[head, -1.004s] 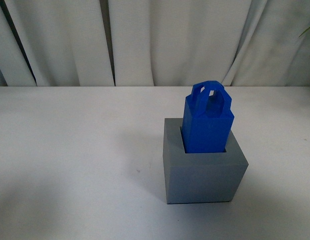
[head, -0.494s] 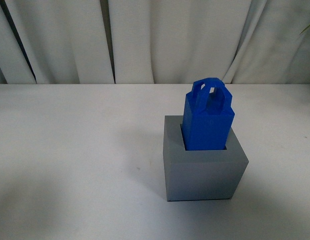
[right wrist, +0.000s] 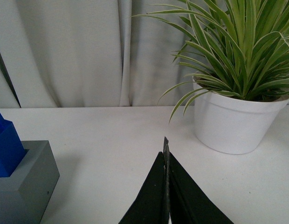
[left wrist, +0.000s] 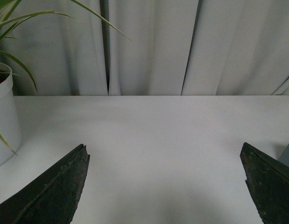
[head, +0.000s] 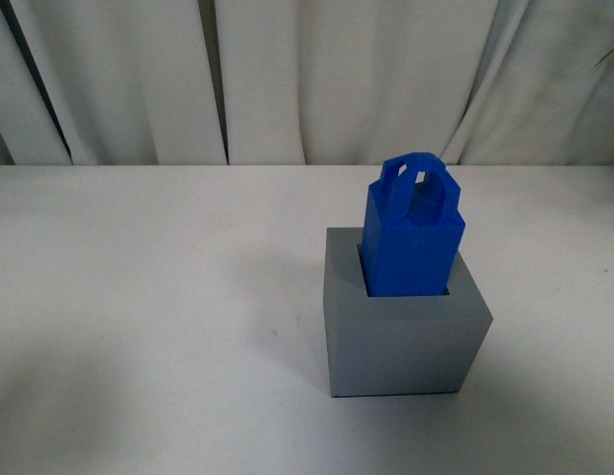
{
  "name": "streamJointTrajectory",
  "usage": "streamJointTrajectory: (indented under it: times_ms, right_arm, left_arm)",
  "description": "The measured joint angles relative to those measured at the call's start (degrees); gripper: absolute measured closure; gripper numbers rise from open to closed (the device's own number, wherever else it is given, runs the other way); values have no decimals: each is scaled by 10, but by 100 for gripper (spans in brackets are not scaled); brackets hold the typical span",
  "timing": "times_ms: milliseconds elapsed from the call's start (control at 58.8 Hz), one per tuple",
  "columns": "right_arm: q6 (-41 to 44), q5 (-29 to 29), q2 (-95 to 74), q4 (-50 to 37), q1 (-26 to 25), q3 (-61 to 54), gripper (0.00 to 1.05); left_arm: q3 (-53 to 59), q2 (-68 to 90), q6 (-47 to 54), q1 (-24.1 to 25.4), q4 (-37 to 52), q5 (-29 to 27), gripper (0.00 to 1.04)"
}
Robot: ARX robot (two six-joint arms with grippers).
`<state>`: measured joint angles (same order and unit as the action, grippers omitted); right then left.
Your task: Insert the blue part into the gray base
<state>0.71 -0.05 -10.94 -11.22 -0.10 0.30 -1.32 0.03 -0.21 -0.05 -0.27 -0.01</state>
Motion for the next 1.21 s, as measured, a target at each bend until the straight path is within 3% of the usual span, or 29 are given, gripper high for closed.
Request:
streamJointTrajectory:
  times_ms: [68,136,170,340,613,1209]
  right_arm:
    - [0,0,13,14,0,0,103]
    - [0,-1,85,105,0,0,103]
    - [0,-1,104,109,0,0,101]
    - [0,-1,107,111,0,0,56]
    - [0,-1,107,111,0,0,7]
    - [-1,-1,107,111,0,0,7]
  left_arm:
    - [0,0,0,0,0,0,6]
    - [0,0,0,0,0,0,6]
    - [0,0,0,0,0,0,6]
    - [0,0,0,0,0,0,6]
    - [0,0,0,0,0,0,6]
    - [0,0,0,0,0,0,6]
